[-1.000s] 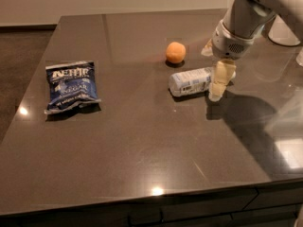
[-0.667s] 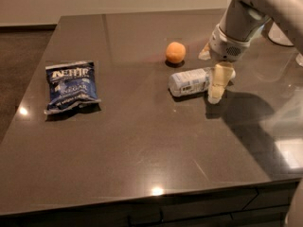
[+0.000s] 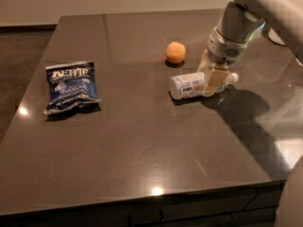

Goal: Move blue plastic bottle near blue chip bag

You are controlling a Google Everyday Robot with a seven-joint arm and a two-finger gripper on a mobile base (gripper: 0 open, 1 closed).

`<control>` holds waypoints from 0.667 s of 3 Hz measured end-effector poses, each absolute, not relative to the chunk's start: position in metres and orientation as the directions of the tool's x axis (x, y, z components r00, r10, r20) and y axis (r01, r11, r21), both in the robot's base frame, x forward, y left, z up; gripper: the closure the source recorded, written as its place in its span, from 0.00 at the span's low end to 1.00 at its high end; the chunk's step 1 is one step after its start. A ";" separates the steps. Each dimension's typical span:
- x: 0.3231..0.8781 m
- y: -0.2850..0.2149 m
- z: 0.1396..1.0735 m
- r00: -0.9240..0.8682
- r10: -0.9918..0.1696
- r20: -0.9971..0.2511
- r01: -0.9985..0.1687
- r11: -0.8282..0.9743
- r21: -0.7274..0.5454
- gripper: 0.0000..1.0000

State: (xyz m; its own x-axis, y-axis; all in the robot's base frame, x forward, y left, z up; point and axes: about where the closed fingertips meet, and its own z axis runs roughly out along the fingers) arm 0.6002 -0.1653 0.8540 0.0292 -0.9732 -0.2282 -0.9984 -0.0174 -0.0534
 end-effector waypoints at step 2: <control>0.586 -0.159 0.870 0.027 -0.977 -0.212 -0.996 -0.007 -0.091 0.87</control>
Offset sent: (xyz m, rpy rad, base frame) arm -0.0408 0.0163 0.0360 -0.0300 -0.0495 -0.0098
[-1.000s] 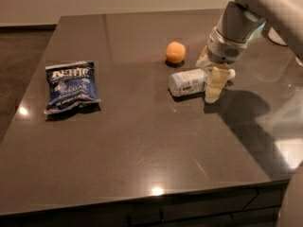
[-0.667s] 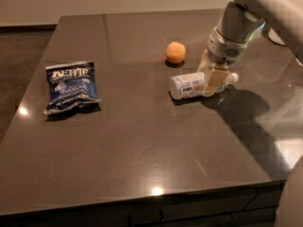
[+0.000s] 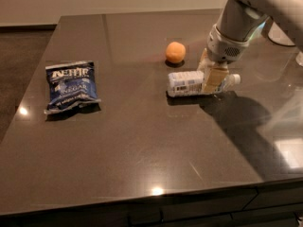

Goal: Move blue plastic bottle near blue chip bag

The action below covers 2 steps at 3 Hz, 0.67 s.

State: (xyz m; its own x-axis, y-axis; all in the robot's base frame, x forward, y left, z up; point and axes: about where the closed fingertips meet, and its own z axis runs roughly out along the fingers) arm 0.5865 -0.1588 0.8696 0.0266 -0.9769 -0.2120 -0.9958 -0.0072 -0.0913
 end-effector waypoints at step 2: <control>0.547 -0.121 0.895 0.031 -0.972 -0.234 -0.993 -0.003 -0.118 1.00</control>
Offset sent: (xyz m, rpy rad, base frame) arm -0.0651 0.0561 0.0387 0.0280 -0.0248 -0.0064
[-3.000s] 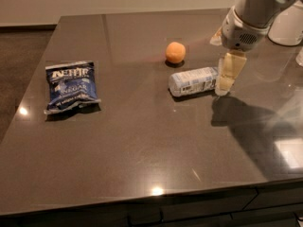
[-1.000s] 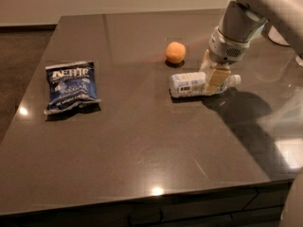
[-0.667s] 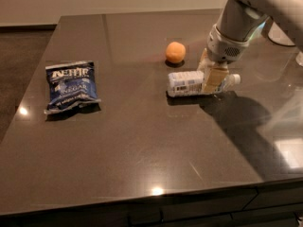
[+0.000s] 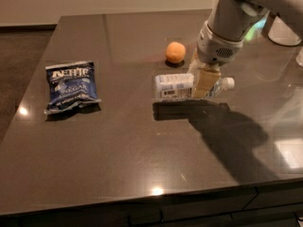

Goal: Move blue plastic bottle near blue chip bag

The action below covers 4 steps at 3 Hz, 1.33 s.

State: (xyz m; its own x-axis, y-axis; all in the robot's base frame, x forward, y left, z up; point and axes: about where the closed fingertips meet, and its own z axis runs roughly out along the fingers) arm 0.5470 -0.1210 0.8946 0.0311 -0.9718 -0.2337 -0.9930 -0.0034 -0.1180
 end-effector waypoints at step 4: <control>0.557 0.000 0.880 -0.033 -0.964 -0.264 -0.993 0.062 -0.101 1.00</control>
Offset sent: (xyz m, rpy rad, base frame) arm 0.0003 0.1157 -0.0061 0.0429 0.0188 -0.0628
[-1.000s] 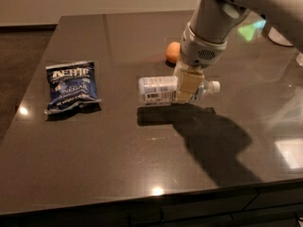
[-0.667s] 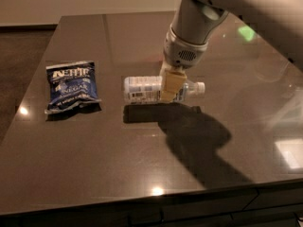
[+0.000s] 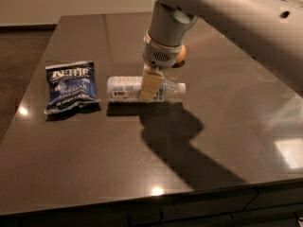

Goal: Move blue plastic bottle near blue chip bag

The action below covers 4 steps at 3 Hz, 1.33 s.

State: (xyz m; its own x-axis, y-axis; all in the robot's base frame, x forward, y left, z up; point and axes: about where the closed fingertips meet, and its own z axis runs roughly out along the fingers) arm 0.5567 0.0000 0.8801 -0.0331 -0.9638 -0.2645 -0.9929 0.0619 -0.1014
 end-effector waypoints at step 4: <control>0.554 0.021 0.866 -0.026 -0.968 -0.250 -0.993 0.055 -0.109 0.12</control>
Offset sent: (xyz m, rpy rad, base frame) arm 0.0020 0.0213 -0.0215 -0.0350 0.0095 -0.0201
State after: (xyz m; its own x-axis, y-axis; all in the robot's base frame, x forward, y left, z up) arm 0.5541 0.0213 0.8658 -0.0265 -0.9679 -0.2499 -0.9925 0.0553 -0.1088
